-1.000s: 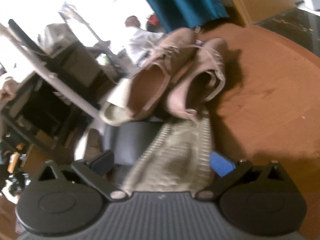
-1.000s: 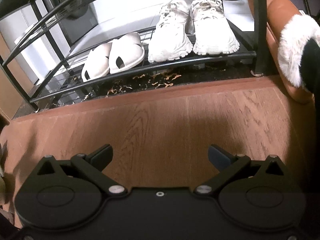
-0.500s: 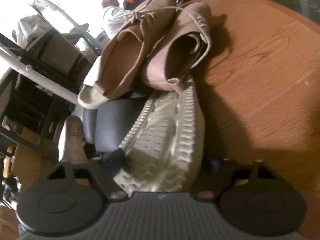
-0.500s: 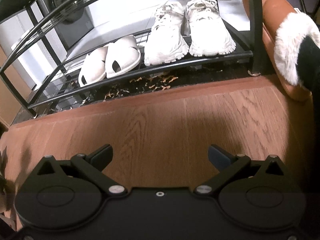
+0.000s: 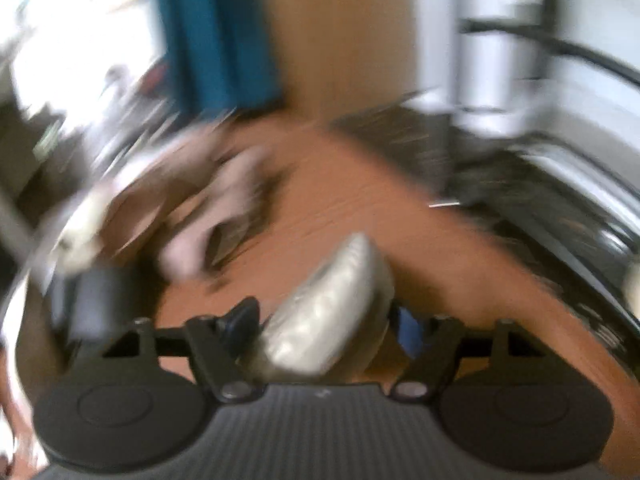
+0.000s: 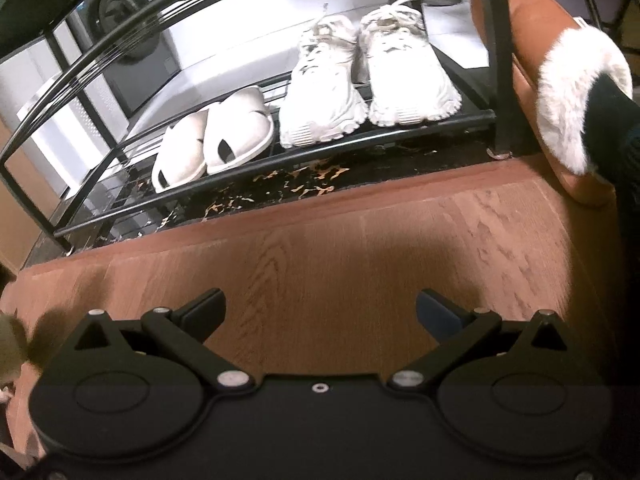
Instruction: Organize scattered shoes
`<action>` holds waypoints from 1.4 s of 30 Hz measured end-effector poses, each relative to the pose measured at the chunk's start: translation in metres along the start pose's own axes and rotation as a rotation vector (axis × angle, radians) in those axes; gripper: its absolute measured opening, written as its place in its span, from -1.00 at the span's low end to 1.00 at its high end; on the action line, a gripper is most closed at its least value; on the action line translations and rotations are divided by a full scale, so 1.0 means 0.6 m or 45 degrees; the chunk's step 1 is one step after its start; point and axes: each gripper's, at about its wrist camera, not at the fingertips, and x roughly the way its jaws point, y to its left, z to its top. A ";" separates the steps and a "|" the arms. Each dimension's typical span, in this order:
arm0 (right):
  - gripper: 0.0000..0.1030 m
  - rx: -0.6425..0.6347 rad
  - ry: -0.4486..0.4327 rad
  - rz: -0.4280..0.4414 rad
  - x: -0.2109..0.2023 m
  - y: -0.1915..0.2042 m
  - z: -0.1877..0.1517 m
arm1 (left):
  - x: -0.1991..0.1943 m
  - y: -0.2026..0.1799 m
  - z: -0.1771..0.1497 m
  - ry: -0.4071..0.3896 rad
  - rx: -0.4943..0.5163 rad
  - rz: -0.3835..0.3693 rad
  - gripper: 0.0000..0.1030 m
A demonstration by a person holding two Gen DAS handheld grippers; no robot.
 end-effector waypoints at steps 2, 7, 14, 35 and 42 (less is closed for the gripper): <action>1.00 0.038 -0.010 -0.012 -0.003 -0.009 0.003 | -0.030 -0.041 -0.025 -0.050 0.101 -0.143 0.04; 1.00 0.133 -0.013 -0.037 -0.005 -0.030 0.009 | -0.063 -0.128 -0.113 0.133 0.304 -0.537 -0.01; 1.00 0.137 0.000 -0.028 0.000 -0.032 0.008 | -0.136 -0.189 -0.178 0.086 0.618 -1.033 0.09; 1.00 -0.023 0.069 0.198 0.024 0.024 -0.015 | -0.069 -0.087 -0.015 -0.183 0.361 -0.332 0.99; 1.00 -0.297 -0.055 0.275 0.029 0.112 -0.035 | 0.015 -0.118 -0.010 -0.051 0.374 -0.167 0.99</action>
